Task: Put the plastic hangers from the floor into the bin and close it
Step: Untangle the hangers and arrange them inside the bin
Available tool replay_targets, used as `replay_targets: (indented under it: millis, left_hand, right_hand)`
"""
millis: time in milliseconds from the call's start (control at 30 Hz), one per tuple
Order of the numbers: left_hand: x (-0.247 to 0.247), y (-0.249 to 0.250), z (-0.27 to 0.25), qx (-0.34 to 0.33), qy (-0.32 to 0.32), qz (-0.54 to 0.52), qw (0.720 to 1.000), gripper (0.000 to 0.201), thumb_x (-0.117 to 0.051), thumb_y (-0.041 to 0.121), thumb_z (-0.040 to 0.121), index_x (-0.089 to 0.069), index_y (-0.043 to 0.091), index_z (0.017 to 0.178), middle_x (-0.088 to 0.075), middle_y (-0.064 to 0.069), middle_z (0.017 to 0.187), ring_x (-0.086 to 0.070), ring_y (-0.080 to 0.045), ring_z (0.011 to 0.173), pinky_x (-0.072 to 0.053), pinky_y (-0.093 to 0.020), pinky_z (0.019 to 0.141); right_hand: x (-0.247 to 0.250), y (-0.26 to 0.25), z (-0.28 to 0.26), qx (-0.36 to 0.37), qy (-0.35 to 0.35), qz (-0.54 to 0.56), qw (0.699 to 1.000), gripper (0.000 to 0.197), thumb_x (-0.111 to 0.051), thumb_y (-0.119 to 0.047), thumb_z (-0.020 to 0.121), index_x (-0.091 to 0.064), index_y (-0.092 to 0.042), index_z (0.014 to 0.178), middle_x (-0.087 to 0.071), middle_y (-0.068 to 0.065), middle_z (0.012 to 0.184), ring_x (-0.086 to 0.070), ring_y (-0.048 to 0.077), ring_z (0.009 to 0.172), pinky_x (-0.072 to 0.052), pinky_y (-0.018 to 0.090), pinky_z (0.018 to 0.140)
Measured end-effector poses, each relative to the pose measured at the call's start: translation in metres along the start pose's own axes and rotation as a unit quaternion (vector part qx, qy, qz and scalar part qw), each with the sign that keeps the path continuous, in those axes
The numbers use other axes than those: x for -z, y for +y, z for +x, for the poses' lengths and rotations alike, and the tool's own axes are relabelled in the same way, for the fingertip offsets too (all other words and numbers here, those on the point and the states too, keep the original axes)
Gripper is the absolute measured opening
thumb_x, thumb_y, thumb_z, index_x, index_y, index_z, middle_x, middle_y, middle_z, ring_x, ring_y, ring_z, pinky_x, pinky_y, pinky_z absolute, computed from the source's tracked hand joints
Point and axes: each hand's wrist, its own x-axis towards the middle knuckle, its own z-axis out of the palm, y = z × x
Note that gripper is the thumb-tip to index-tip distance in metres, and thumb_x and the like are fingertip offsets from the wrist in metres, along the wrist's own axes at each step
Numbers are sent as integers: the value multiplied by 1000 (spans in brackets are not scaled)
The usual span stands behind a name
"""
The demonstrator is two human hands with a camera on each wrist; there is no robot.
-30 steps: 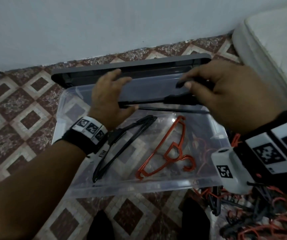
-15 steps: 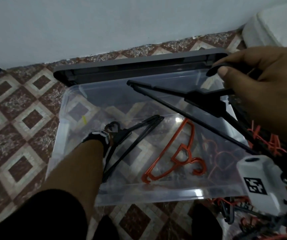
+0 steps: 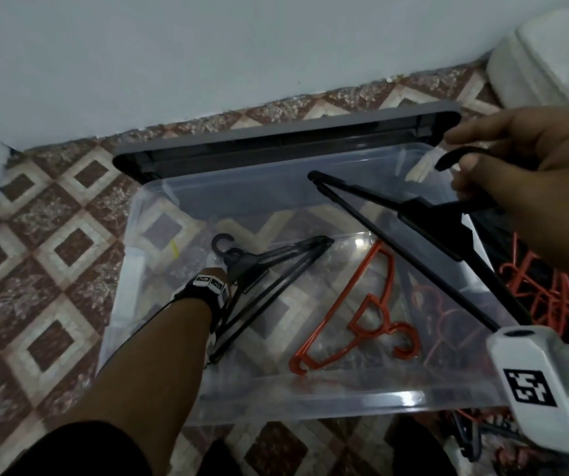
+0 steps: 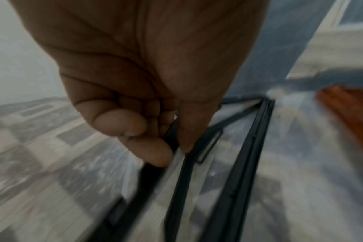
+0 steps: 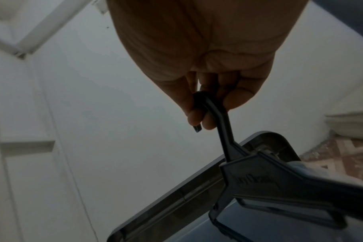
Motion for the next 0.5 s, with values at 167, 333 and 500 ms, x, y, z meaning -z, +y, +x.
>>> replay_targets:
  millis: [167, 333, 500]
  left_hand:
    - [53, -1, -63, -88, 105, -37, 990, 29, -52, 34, 95, -59, 21, 121, -64, -8, 115, -59, -28, 104, -39, -25, 77]
    - [98, 12, -145, -162, 183, -31, 969, 16, -48, 36, 95, -57, 24, 102, -61, -1, 86, -61, -24, 83, -42, -28, 62]
    - [121, 46, -209, -235, 186, -64, 952, 21, -46, 41, 96, -45, 32, 115, -62, 3, 87, -57, -19, 76, -47, -31, 67]
  right_hand:
    - [12, 7, -2, -50, -18, 59, 997, 32, -55, -48, 77, -68, -44, 106, -76, -9, 84, -74, 15, 74, -59, 49, 78]
    - [15, 3, -5, -82, -32, 97, 991, 20, -59, -12, 94, -70, -26, 102, -74, -1, 77, -68, -1, 63, -48, 7, 54]
    - [12, -4, -6, -140, -85, 171, 972, 23, -57, -8, 95, -67, -26, 105, -74, 8, 89, -71, 23, 82, -46, 28, 64]
